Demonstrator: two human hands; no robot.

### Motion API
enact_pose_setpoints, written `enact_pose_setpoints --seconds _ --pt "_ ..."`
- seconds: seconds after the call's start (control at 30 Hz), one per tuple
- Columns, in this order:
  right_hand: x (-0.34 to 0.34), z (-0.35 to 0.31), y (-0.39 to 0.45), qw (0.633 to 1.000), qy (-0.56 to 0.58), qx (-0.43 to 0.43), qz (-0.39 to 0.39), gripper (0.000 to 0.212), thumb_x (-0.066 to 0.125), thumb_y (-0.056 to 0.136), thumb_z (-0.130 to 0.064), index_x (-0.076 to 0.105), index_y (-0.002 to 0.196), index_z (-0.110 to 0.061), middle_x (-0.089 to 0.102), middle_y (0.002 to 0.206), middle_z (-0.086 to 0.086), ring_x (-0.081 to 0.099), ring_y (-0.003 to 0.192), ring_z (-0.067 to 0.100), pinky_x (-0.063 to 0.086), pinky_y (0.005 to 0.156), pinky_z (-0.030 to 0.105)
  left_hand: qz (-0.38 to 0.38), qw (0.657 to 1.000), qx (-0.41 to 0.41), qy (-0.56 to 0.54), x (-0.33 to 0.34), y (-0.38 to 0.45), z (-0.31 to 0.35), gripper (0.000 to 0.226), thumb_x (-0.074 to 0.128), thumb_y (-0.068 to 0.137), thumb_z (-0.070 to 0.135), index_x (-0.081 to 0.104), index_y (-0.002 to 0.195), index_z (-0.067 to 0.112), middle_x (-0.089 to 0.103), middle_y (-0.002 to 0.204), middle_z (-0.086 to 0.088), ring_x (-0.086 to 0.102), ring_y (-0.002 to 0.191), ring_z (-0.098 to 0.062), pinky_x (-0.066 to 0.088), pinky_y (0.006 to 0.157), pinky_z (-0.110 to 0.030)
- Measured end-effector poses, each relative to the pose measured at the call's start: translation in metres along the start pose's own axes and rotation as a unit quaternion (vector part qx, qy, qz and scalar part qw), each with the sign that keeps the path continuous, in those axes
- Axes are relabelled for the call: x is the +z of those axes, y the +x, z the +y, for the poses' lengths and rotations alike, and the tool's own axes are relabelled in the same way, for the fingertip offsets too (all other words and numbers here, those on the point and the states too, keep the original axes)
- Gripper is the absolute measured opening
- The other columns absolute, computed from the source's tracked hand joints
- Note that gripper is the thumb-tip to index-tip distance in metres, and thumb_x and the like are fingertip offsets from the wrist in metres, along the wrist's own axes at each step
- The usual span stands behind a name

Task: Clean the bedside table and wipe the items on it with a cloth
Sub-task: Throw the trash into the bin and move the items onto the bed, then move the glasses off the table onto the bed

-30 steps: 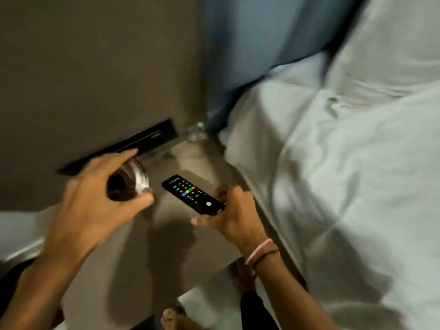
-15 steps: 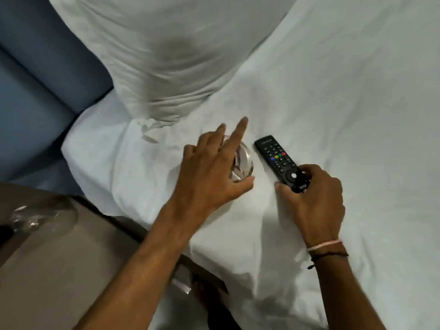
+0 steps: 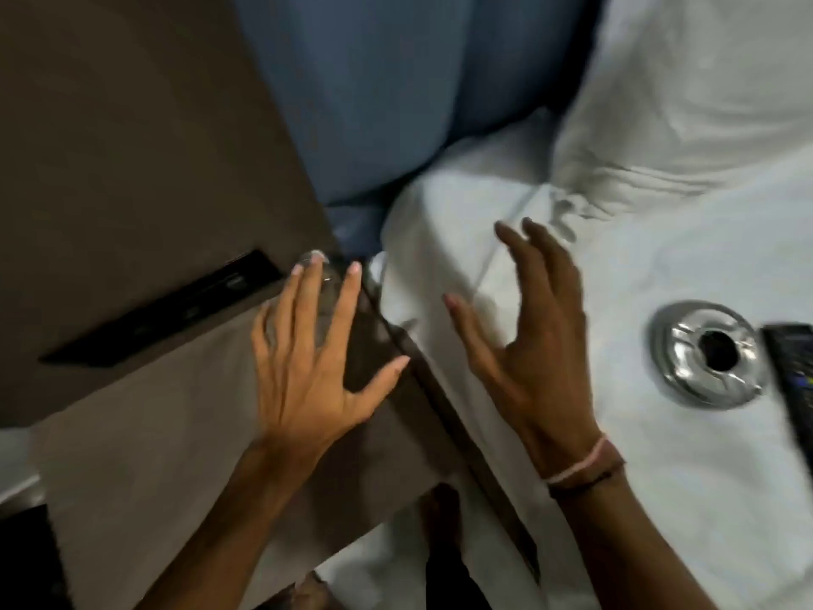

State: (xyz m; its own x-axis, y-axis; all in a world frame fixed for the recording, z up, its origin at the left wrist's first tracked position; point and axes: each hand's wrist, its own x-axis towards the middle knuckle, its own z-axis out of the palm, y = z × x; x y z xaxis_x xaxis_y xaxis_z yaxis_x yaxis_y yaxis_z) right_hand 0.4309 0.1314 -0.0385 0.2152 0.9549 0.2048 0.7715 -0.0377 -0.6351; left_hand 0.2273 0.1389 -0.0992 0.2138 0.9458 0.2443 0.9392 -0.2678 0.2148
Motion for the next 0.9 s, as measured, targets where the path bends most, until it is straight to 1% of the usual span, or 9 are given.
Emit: enact_pose_setpoints --seconds 0.07,0.13,0.27,0.37,0.53,0.63,0.7,0.8,0.9 --pt "0.051 -0.029 0.006 0.992 -0.002 -0.036 -0.125 0.070 0.069 0.091 -0.041 0.044 0.149 -0.013 0.039 0.156 0.011 0.037 0.145 0.025 0.033 0.119 0.035 -0.040 0.996 -0.073 0.028 -0.007 -0.026 -0.046 0.089 0.039 0.084 0.078 0.023 0.156 0.028 0.025 0.164 -0.010 0.028 0.149 -0.029 0.037 0.106 -0.056" --pt "0.102 -0.055 0.012 0.974 -0.032 -0.064 -0.213 0.074 0.067 0.090 -0.044 0.037 0.153 -0.017 0.035 0.156 0.011 0.036 0.145 0.028 0.036 0.117 0.039 -0.076 0.986 -0.138 0.049 -0.014 -0.056 -0.088 0.090 0.033 0.083 0.080 0.018 0.156 0.030 0.022 0.165 -0.010 0.028 0.149 -0.030 0.037 0.105 -0.058" --pt "0.183 -0.073 0.031 0.948 -0.104 -0.081 -0.291 0.081 0.069 0.086 -0.049 0.033 0.154 -0.022 0.033 0.154 0.016 0.043 0.135 0.039 0.043 0.109 0.047 -0.120 0.968 -0.211 0.068 -0.022 -0.103 -0.141 0.092 0.027 0.082 0.082 0.015 0.157 0.030 0.023 0.163 -0.013 0.032 0.145 -0.033 0.037 0.106 -0.058" --pt "0.219 -0.068 0.036 0.941 -0.125 -0.064 -0.308 0.082 0.072 0.084 -0.051 0.034 0.152 -0.025 0.035 0.150 0.017 0.050 0.128 0.045 0.049 0.101 0.053 -0.136 0.957 -0.247 0.064 -0.024 -0.127 -0.160 0.092 0.026 0.082 0.082 0.011 0.157 0.031 0.026 0.161 -0.015 0.035 0.142 -0.034 0.040 0.103 -0.057" --pt "0.233 -0.065 0.025 0.960 -0.075 -0.060 -0.263 0.062 0.062 0.095 -0.029 0.037 0.150 -0.016 0.043 0.138 0.021 0.058 0.112 0.046 0.050 0.095 0.050 -0.162 0.953 -0.253 0.043 -0.029 -0.136 -0.168 0.092 0.027 0.081 0.080 0.008 0.157 0.032 0.025 0.161 -0.015 0.036 0.140 -0.034 0.040 0.101 -0.054" --pt "0.199 -0.070 0.012 0.984 0.028 -0.029 -0.176 0.063 0.064 0.095 -0.034 0.038 0.147 -0.010 0.055 0.135 0.013 0.059 0.117 0.033 0.046 0.098 0.034 -0.147 0.963 -0.223 0.033 -0.032 -0.121 -0.159 0.091 0.023 0.082 0.082 0.010 0.157 0.032 0.026 0.160 -0.014 0.038 0.137 -0.035 0.040 0.098 -0.052" --pt "0.159 -0.070 0.008 0.992 0.093 -0.004 -0.083 0.057 0.068 0.092 -0.040 0.046 0.136 -0.011 0.066 0.117 -0.002 0.065 0.102 0.017 0.047 0.090 0.022 -0.133 0.974 -0.184 0.023 -0.034 -0.104 -0.145 0.091 0.021 0.082 0.083 0.013 0.157 0.031 0.027 0.161 -0.014 0.041 0.134 -0.036 0.040 0.096 -0.052" --pt "0.089 -0.054 0.022 0.987 0.149 0.059 0.027 0.039 0.068 0.089 -0.046 0.058 0.115 -0.018 0.071 0.087 -0.012 0.069 0.074 0.002 0.053 0.070 0.016 -0.102 0.988 -0.113 0.020 -0.032 -0.070 -0.109 0.090 0.026 0.084 0.082 0.017 0.157 0.030 0.027 0.161 -0.014 0.041 0.135 -0.038 0.039 0.094 -0.053" --pt "0.016 -0.009 0.057 0.970 0.158 0.152 0.109 0.027 0.067 0.085 -0.050 0.067 0.089 -0.023 0.071 0.073 -0.013 0.073 0.073 0.004 0.057 0.076 0.022 -0.055 0.998 -0.040 0.017 -0.026 -0.030 -0.057 0.090 0.034 0.084 0.080 0.017 0.157 0.029 0.026 0.162 -0.015 0.040 0.138 -0.038 0.038 0.097 -0.054"
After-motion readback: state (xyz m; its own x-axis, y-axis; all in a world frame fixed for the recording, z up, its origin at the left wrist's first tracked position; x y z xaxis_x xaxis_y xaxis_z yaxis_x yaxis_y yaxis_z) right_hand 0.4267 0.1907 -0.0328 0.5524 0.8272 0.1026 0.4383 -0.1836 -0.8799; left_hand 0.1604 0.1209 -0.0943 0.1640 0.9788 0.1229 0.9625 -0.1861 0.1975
